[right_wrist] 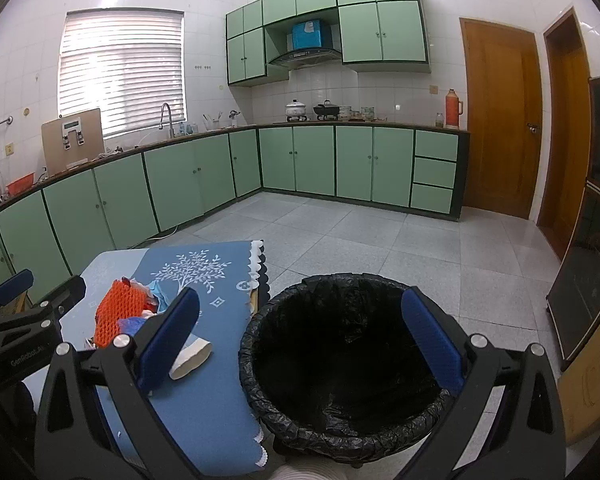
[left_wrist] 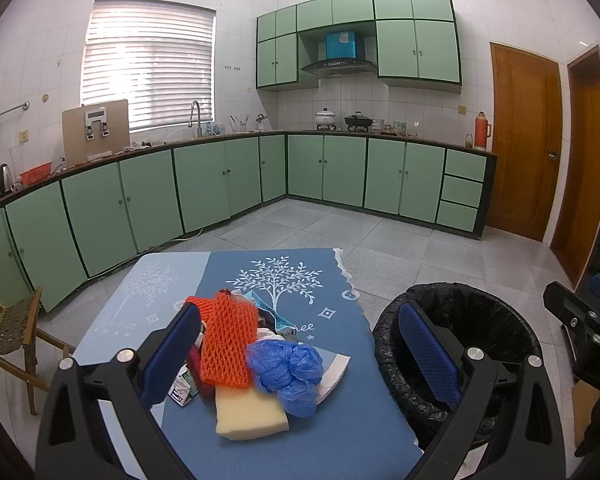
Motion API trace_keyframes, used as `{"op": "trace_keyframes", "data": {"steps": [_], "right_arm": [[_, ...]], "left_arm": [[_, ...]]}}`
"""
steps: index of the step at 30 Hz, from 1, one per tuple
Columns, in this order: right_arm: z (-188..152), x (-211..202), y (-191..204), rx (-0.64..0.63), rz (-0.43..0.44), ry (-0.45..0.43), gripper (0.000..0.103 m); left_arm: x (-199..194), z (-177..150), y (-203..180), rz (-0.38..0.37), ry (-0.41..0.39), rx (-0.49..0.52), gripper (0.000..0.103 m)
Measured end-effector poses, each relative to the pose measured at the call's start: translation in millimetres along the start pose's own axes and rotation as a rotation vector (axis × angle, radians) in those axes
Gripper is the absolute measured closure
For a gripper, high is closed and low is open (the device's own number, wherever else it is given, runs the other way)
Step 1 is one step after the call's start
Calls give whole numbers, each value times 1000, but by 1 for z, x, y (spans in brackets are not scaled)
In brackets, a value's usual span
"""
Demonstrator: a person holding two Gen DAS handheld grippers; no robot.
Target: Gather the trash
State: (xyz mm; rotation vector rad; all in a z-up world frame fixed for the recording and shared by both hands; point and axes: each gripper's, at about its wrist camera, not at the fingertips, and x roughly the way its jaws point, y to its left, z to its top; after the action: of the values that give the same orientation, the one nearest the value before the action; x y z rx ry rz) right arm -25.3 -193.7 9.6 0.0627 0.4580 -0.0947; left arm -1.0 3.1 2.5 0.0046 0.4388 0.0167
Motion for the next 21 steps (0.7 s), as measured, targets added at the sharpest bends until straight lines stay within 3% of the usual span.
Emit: {"op": "trace_keyframes", "data": {"steps": [21], "right_arm": [[1,0,-1,1,-1,0,5]], "left_arm": [[-2,1,3,2,-1,4,6]]}}
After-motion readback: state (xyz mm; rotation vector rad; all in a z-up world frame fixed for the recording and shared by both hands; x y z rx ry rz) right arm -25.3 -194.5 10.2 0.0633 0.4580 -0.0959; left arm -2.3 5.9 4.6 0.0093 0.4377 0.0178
